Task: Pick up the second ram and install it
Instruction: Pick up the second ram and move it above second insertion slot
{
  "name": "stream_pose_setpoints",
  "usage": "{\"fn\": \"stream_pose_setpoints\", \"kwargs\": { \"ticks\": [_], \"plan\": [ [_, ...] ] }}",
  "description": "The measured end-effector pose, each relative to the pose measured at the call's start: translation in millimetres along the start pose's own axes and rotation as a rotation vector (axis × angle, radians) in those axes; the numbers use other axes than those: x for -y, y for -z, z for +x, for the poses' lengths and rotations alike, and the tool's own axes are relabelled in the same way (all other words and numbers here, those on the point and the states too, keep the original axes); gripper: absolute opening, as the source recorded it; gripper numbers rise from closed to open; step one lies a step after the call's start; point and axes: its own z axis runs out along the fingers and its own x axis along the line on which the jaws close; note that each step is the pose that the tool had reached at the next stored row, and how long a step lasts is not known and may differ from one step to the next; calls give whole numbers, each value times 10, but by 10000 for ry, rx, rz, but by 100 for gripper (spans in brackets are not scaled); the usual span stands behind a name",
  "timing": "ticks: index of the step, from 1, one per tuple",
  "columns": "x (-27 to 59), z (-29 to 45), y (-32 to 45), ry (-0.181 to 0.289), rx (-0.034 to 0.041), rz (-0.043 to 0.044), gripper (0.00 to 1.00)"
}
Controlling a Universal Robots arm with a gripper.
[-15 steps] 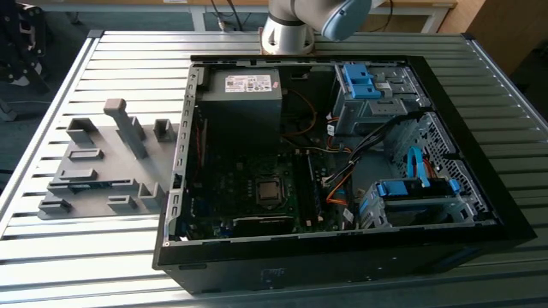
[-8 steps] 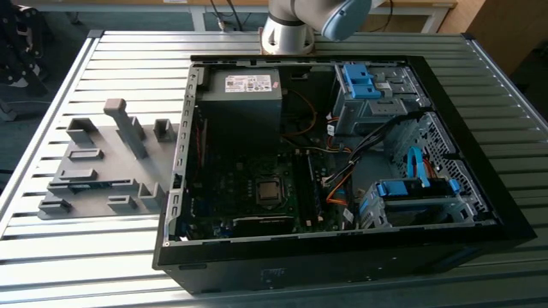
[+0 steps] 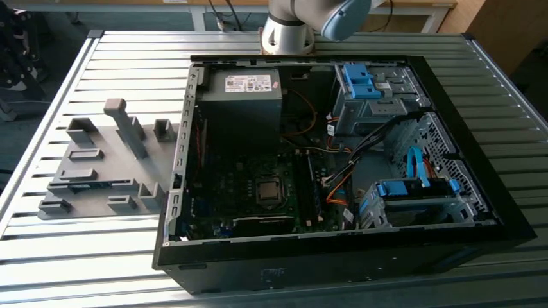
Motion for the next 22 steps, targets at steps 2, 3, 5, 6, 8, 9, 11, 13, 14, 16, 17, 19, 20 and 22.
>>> {"fn": "stream_pose_setpoints", "kwargs": {
  "ticks": [2, 3, 5, 6, 8, 9, 11, 13, 14, 16, 17, 19, 20, 22],
  "plan": [
    [1, 6, -11, 216, -6, -2, 10],
    [1, 9, -15, 298, -8, -3, 11],
    [-4, 18, -26, 394, -7, 2, 16],
    [-6, 23, -33, 439, -7, 4, 23],
    [-7, 27, -49, 518, -9, 3, 30],
    [-7, 28, -58, 538, -10, 1, 30],
    [-6, 28, -70, 541, -12, -7, 30],
    [-6, 28, -87, 541, -12, -9, 30],
    [-6, 28, -92, 541, -12, -10, 30],
    [-5, 28, -103, 552, -12, -10, 30],
    [-5, 28, -108, 555, -11, -10, 30],
    [-5, 29, -117, 560, -17, -9, 30],
    [-5, 29, -123, 562, -17, -9, 30],
    [-4, 29, -137, 566, -17, -8, 30]
  ]
}}
